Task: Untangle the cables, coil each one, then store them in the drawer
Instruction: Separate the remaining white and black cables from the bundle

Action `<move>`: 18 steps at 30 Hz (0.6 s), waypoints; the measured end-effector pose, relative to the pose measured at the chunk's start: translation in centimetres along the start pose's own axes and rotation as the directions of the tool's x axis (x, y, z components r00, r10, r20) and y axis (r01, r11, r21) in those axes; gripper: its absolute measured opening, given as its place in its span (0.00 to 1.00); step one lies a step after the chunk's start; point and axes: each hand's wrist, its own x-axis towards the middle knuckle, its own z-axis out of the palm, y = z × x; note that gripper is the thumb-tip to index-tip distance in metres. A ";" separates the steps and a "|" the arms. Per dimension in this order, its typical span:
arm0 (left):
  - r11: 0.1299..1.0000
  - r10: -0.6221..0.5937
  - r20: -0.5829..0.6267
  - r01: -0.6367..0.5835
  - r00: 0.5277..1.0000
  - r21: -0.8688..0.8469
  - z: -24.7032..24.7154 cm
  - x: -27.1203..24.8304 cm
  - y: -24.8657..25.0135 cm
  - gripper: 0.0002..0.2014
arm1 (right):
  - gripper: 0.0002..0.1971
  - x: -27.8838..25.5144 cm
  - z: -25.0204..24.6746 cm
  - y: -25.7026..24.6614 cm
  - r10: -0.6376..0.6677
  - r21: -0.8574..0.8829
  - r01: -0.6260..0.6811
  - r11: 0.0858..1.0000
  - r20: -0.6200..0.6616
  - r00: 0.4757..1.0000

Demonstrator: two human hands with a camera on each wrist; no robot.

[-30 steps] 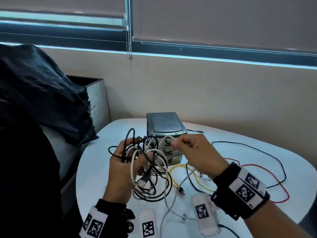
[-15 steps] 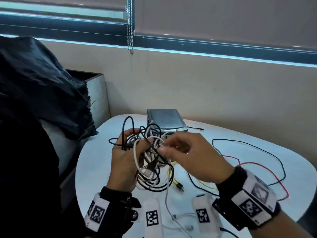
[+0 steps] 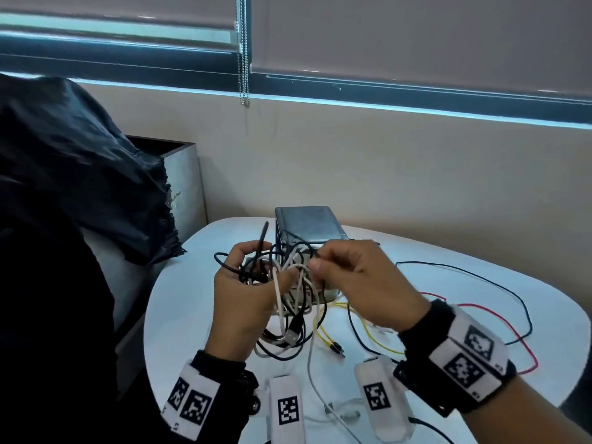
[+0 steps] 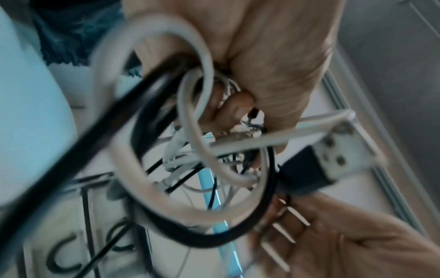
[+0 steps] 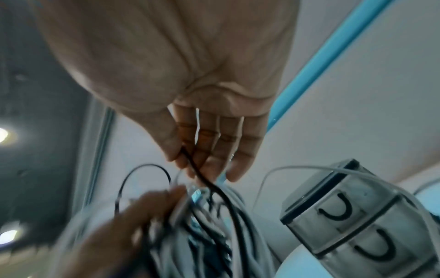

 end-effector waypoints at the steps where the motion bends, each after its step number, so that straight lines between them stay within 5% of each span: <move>1: 0.999 0.007 0.016 -0.008 1.000 0.034 -0.1 -0.1 -0.1 0.20 | 0.13 0.2 -0.6 -0.1 0.052 0.077 -0.050 0.996 -0.025 0.998; 7: 0.989 0.008 0.146 -0.030 0.989 0.145 1.6 -1.4 -0.5 0.18 | 0.09 0.7 -0.6 -1.4 0.191 -0.090 -0.176 0.980 0.205 0.960; 14: 0.993 -0.078 0.046 0.074 0.996 0.087 0.9 -1.1 -1.4 0.15 | 0.13 1.6 -3.8 -0.8 0.145 -0.070 -0.154 0.986 -0.121 0.982; 18: 0.993 -0.120 -0.035 0.120 0.992 0.008 0.1 -0.7 -1.5 0.13 | 0.14 1.8 -5.1 0.4 0.210 0.181 -0.167 0.969 -0.249 0.945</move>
